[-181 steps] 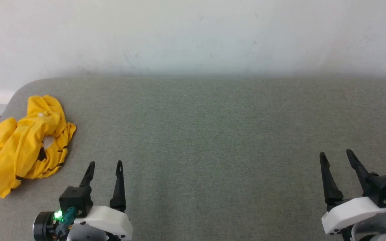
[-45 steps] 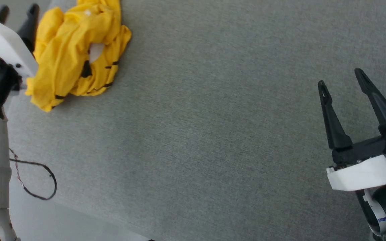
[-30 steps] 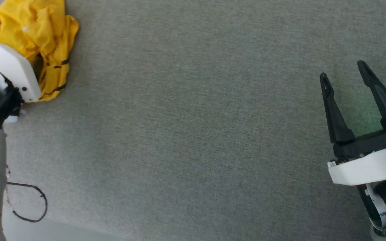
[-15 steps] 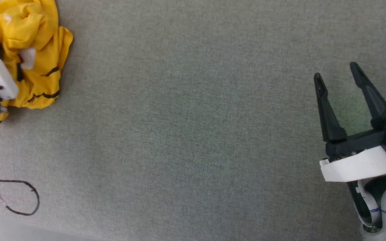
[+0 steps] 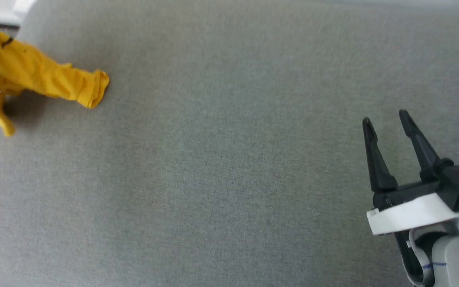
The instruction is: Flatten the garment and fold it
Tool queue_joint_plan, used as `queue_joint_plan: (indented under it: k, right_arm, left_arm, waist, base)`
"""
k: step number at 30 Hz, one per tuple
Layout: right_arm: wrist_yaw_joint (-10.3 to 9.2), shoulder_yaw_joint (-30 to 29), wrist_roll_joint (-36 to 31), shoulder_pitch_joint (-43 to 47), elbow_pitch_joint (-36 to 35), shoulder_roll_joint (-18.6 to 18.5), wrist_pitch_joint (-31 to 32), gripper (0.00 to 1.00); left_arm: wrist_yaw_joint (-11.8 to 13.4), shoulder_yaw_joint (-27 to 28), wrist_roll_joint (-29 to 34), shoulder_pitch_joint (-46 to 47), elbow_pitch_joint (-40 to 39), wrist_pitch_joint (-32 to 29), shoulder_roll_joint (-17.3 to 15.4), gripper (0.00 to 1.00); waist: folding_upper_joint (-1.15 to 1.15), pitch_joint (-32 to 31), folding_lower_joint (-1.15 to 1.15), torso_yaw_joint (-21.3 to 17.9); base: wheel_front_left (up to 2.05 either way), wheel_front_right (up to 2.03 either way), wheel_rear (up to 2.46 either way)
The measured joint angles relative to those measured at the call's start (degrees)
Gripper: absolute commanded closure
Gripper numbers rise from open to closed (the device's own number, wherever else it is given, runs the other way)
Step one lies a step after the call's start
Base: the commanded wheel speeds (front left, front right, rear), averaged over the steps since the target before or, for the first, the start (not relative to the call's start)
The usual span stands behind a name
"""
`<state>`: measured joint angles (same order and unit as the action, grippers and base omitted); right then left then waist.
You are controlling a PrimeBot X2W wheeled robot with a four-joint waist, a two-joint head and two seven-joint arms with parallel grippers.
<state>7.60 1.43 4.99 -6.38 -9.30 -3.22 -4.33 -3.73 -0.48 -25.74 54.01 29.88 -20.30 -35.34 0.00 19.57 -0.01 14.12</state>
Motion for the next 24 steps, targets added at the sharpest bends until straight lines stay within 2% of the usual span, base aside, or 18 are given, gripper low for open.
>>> queue_joint_plan:
  k: [6,10,18,19,24]
  right_arm:
    - [0.0,-2.2,2.8,3.5,2.4,0.2,-2.2,0.0]
    - [0.0,-3.3,4.5,5.6,3.7,0.2,-3.2,0.0]
    - [0.0,-4.8,5.8,8.0,4.7,0.2,-4.3,0.0]
    - [0.0,-4.8,5.8,8.0,4.7,0.2,-4.3,0.0]
    - [0.0,-6.0,5.9,8.4,4.7,0.2,-4.3,0.0]
  left_arm:
    - [0.3,-1.0,-0.2,3.5,-5.6,-4.3,-0.7,1.0]
    - [0.8,-1.9,-0.8,6.5,-9.1,-6.8,0.1,1.0]
    - [1.3,-5.1,-4.1,10.6,-14.2,-10.7,6.9,1.0]
    - [1.3,-5.1,-4.1,10.6,-14.2,-10.7,6.9,1.0]
    - [2.0,-8.1,-6.2,10.7,-17.1,-12.5,13.1,1.0]
  waist:
    - [0.0,-6.1,-0.01,-1.3]
    - [0.0,-9.7,-0.01,-2.5]
    - [0.0,-15.1,-0.01,-6.0]
    - [0.0,-15.1,-0.01,-6.0]
    - [0.0,-17.2,0.0,-8.7]
  base:
    - [0.0,0.0,0.0]
    - [0.0,0.0,0.0]
    - [0.0,0.0,0.0]
    - [0.0,0.0,0.0]
    - [0.0,0.0,0.0]
